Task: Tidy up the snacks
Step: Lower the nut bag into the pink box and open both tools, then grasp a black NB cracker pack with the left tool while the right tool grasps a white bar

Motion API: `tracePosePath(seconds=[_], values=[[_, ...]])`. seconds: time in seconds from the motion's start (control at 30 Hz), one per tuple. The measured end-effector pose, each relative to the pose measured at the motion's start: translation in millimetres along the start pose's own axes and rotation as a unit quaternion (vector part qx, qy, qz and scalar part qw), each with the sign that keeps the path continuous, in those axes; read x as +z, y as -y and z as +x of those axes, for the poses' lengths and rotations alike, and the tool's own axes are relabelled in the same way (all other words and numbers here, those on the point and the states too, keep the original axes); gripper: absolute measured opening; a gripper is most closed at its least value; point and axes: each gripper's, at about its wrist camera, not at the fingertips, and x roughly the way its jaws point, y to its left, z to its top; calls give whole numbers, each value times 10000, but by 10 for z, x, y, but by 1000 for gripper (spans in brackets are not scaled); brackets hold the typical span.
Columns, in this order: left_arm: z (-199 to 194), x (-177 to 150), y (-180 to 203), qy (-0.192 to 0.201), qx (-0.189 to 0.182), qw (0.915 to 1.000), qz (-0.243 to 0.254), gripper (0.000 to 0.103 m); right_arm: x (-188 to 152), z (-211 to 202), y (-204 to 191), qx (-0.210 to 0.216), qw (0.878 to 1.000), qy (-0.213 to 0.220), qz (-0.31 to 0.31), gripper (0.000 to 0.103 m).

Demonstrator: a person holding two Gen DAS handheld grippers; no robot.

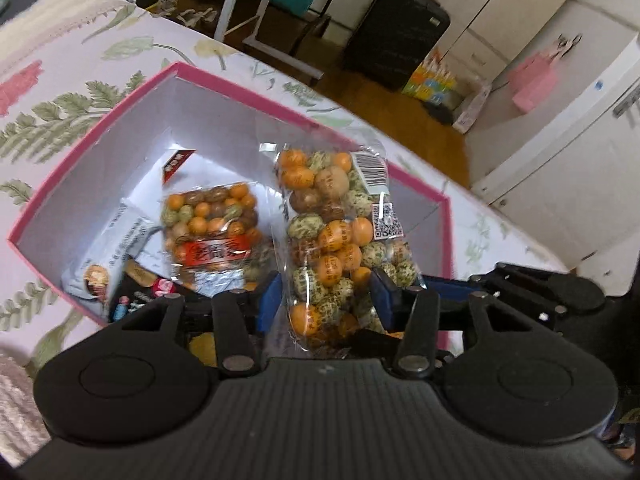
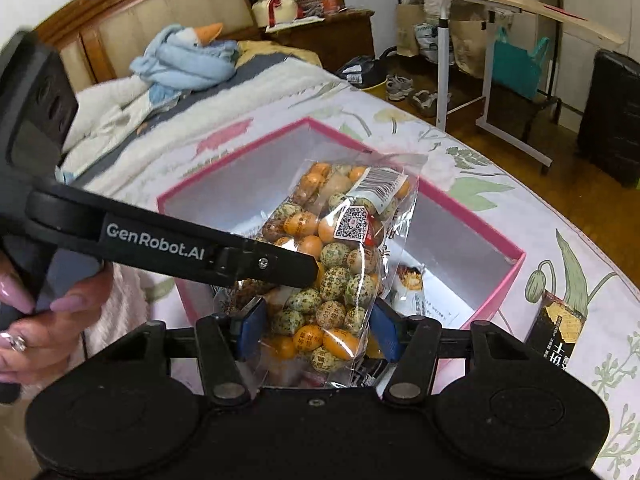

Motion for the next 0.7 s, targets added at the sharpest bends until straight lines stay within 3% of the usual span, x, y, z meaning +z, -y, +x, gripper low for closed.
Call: tracePosePath(seconds=[0.17,0.3,0.47,0.7], values=[[-43,-29,76,218,480,9980,360,53,-60,-40,-158,-895,9939,74,-643,62],[-106,-44,32,152,307,9988,347,52,-253,-361,-16,-720,9963,435,154,62],[-185,-74,189,-79,73,9977,672,50,-659,-878,184,-964,9871,749,1041,62],[-289,-119,722,-316,-372,9913,1218,49,-1124,-1491,347,-1678,9738,760,1335,62]])
